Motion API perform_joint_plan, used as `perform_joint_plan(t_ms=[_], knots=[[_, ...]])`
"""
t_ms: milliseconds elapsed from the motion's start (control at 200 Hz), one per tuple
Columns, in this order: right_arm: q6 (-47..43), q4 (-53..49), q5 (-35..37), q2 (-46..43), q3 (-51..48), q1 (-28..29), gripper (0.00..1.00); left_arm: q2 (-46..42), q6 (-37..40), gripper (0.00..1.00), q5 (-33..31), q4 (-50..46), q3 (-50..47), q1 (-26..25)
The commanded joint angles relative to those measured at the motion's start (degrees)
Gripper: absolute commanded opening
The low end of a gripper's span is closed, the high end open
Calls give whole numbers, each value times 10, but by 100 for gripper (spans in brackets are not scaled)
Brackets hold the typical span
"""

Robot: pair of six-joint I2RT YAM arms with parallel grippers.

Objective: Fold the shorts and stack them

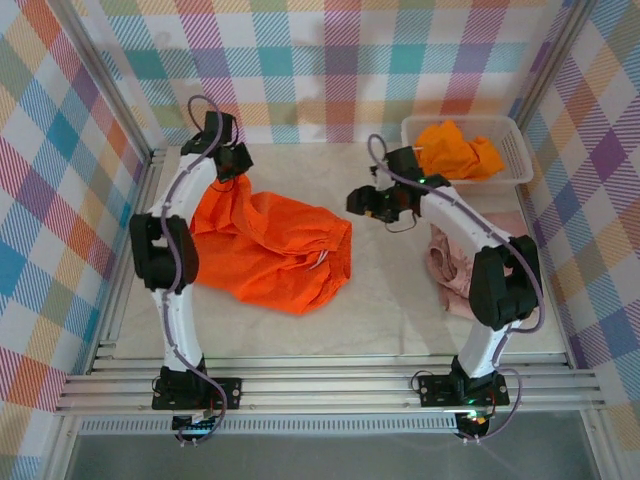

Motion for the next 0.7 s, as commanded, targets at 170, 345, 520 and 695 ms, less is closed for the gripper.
perform_joint_plan(t_ms=[170,345,520,695], knots=[[25,25,16,26,-11,72,77,53,-19,2,49,-47,142,18],[66,20,77,56,-30,96,81,31,-15,2,54,-20,85,18],[133,93,42,80,-61,96,79,13,-14,2,58,-1,55,18],[179,139,13,109,-59,97,76,12,-12,2,60,0,50,18]])
